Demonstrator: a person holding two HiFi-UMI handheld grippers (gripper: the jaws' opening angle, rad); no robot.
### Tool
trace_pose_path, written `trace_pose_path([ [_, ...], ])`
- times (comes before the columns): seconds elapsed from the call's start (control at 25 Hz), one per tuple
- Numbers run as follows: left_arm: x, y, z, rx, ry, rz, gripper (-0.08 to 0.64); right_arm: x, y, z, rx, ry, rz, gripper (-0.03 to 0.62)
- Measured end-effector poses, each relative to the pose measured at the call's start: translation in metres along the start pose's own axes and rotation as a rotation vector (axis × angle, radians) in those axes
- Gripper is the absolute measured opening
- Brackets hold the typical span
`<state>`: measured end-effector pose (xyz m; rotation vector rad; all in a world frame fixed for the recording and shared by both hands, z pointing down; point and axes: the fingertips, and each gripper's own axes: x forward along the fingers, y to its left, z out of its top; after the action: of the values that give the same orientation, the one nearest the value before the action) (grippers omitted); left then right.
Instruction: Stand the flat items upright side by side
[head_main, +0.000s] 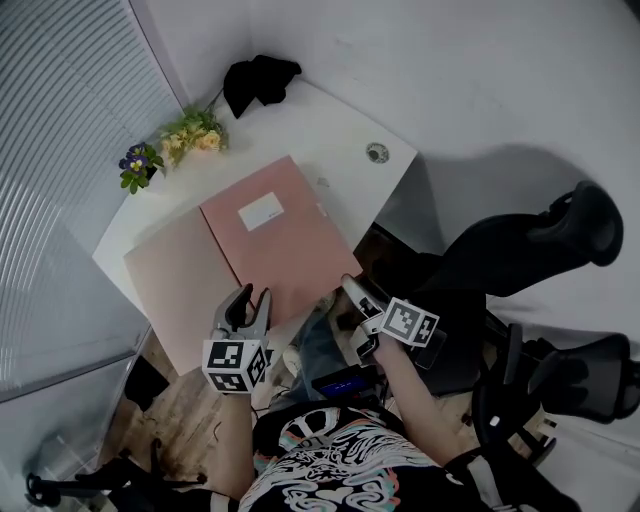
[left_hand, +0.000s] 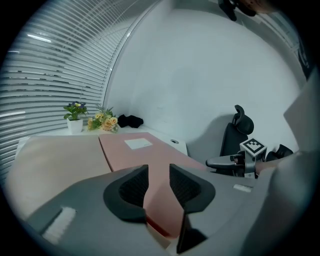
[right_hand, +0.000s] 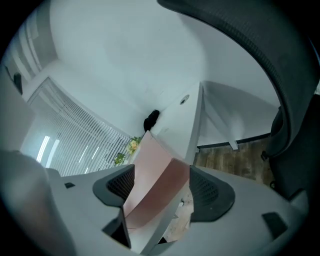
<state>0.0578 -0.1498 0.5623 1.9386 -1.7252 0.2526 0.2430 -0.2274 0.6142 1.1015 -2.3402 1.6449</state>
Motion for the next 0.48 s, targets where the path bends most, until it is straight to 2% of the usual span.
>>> trace_pose_path([
  [0.2,0.009,-0.002,-0.008,0.051,0.060,0.006,0.132,0.006,-0.010,0.001,0.080,-0.018,0.032,0.347],
  [0.36,0.013,-0.001,-0.012,0.058,0.088,0.005,0.132,0.016,-0.013,0.002,0.126,-0.015,0.054,0.364],
  [0.48,0.016,-0.002,-0.012,0.046,0.088,-0.006,0.132,0.019,-0.018,0.009,0.192,-0.058,0.077,0.368],
])
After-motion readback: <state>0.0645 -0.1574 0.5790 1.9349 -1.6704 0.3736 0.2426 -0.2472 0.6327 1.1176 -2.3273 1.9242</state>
